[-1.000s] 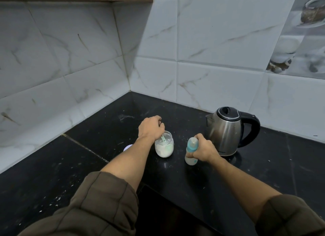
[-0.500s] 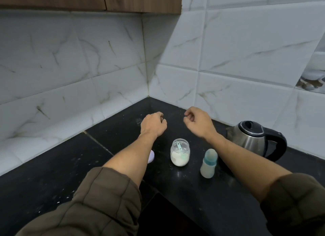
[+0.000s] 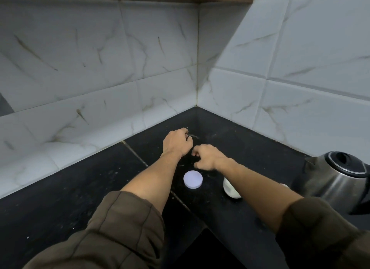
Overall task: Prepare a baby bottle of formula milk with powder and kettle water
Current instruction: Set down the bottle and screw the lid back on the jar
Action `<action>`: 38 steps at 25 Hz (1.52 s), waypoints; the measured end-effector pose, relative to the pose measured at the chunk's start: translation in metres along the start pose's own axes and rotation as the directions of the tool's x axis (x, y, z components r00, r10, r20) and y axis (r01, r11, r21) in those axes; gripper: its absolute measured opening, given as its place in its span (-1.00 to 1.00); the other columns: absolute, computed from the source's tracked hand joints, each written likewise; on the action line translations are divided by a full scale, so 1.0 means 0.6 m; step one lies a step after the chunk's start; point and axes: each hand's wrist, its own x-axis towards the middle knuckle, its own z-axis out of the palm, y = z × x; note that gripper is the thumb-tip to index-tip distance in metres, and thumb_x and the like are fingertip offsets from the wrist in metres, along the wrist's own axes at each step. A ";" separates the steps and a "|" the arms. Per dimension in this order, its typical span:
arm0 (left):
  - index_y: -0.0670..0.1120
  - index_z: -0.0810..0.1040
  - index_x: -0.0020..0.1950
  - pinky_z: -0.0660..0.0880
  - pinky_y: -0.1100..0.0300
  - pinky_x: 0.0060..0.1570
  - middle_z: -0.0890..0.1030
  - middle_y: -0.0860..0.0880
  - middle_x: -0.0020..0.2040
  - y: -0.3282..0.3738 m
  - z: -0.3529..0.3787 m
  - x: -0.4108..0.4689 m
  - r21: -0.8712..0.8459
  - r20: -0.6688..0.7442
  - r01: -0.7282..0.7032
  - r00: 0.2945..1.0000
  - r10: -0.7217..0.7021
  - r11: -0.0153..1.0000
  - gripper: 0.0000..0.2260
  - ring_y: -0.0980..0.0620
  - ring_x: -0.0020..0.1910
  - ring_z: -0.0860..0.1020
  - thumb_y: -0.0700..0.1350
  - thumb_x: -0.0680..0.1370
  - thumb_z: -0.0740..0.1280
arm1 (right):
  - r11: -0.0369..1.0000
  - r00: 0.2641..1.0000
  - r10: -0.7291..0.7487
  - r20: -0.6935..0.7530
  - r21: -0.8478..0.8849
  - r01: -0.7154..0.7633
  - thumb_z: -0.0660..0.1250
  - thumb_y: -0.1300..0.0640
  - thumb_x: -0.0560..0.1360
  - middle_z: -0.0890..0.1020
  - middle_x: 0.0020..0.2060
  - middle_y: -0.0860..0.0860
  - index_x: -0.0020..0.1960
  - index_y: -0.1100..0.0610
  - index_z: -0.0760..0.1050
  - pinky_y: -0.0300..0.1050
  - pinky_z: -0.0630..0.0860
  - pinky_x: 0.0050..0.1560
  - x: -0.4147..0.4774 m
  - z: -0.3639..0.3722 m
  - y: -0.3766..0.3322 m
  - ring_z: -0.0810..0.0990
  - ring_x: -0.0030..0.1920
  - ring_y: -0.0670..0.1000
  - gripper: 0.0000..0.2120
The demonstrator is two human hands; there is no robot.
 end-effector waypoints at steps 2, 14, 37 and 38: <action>-0.01 0.58 0.37 0.56 0.06 0.05 0.70 0.02 0.12 -0.024 0.007 0.008 -0.003 0.015 0.017 1.000 -0.016 1.000 -0.70 -0.04 0.14 0.63 -0.02 0.65 0.30 | 0.998 0.994 -0.007 0.105 -0.064 0.014 0.48 0.11 0.49 0.54 0.28 0.09 0.45 0.07 0.45 0.07 0.57 0.23 0.021 0.027 -0.008 0.56 0.24 0.13 -0.45; 0.00 0.55 0.44 0.54 0.12 0.08 0.69 0.00 0.22 -0.096 0.041 0.047 0.045 0.087 0.087 0.992 -0.090 0.995 -0.66 -0.04 0.19 0.63 0.00 0.67 0.31 | 0.982 0.941 0.113 0.318 -0.178 -0.058 0.56 -0.03 0.38 0.41 0.49 0.10 0.62 -0.08 0.25 0.13 0.57 0.27 0.092 0.129 0.003 0.47 0.41 0.21 -0.11; 0.01 0.55 0.43 0.55 0.05 0.16 0.69 0.03 0.21 0.131 0.132 -0.046 -0.037 0.221 -0.066 0.973 0.073 0.997 -0.63 -0.08 0.25 0.60 -0.06 0.61 0.31 | 0.839 0.721 0.486 -0.493 0.494 -0.228 0.52 -0.04 0.32 0.52 -0.14 0.05 -0.24 0.12 0.35 -0.11 0.40 -0.26 -0.138 -0.015 0.144 0.54 -0.15 0.08 -0.62; 0.01 0.54 0.43 0.55 0.05 0.18 0.68 0.03 0.24 0.138 0.139 -0.052 -0.037 0.248 -0.059 0.966 0.066 0.998 -0.61 -0.07 0.27 0.59 -0.09 0.59 0.31 | 0.841 0.724 0.492 -0.483 0.478 -0.253 0.51 -0.05 0.31 0.53 -0.19 0.06 -0.25 0.13 0.36 -0.11 0.39 -0.29 -0.147 -0.011 0.150 0.55 -0.19 0.09 -0.62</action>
